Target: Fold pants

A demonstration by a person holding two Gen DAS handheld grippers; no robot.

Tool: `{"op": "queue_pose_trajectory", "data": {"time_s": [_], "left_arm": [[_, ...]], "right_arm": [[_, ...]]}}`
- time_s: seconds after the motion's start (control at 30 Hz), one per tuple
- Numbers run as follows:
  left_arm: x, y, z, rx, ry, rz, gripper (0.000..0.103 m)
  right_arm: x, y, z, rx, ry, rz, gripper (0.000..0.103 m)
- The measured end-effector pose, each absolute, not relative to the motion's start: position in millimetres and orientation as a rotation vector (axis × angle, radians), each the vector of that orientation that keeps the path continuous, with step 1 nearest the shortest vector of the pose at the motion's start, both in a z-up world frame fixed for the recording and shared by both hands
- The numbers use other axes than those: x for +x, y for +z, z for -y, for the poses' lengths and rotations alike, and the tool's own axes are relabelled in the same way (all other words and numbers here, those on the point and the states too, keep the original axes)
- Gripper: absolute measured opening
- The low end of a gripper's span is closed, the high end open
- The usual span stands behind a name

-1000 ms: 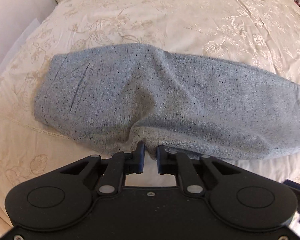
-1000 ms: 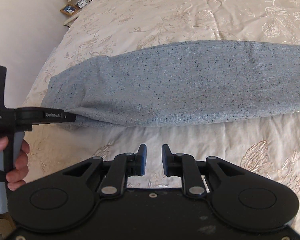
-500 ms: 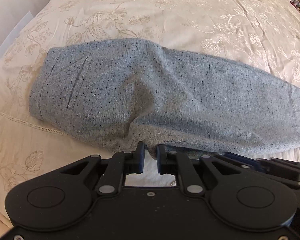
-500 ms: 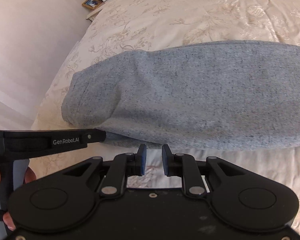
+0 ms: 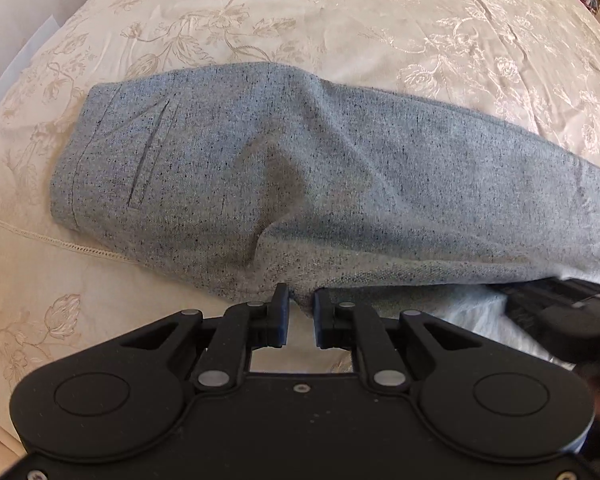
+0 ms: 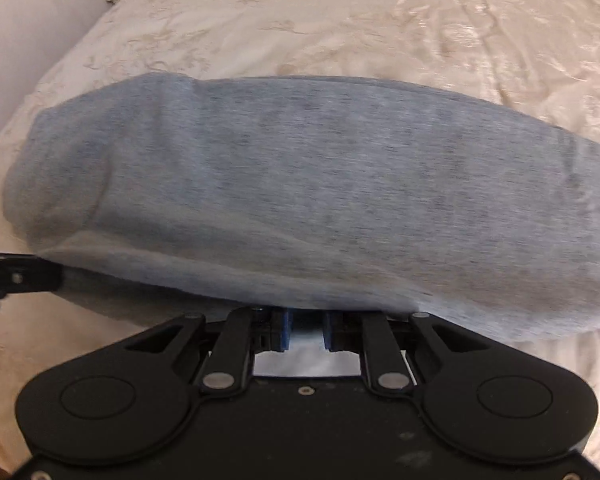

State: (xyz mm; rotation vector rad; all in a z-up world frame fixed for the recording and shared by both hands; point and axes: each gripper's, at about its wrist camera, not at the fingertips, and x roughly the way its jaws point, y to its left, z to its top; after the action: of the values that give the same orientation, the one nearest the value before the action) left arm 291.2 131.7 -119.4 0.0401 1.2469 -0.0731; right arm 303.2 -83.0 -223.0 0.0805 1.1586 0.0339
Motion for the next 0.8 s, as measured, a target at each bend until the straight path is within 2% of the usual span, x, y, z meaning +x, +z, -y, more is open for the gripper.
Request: {"op": "queue_pose_trajectory", "data": {"time_s": [0.37, 0.47, 0.7, 0.8], "left_arm": [[249.5, -157.5, -122.6, 0.264, -0.018, -1.323, 0.017], [239.5, -155.2, -136.5, 0.253, 0.001, -1.348, 0.017], [251.9, -117.8, -132.6, 0.182, -0.052, -1.218, 0.018], [271.9, -124.8, -117.7, 0.167, -0.098, -1.195, 0.027]], "right_arm": [[284.2, -231.9, 213.4, 0.225, -0.304, -1.146, 0.012], [277.0, -227.4, 231.9, 0.293, -0.368, -1.177, 0.018], [240.9, -176.8, 201.0, 0.281, -0.246, -1.088, 0.020], [248.5, -175.7, 164.7, 0.269, -0.046, -1.078, 0.020]]}}
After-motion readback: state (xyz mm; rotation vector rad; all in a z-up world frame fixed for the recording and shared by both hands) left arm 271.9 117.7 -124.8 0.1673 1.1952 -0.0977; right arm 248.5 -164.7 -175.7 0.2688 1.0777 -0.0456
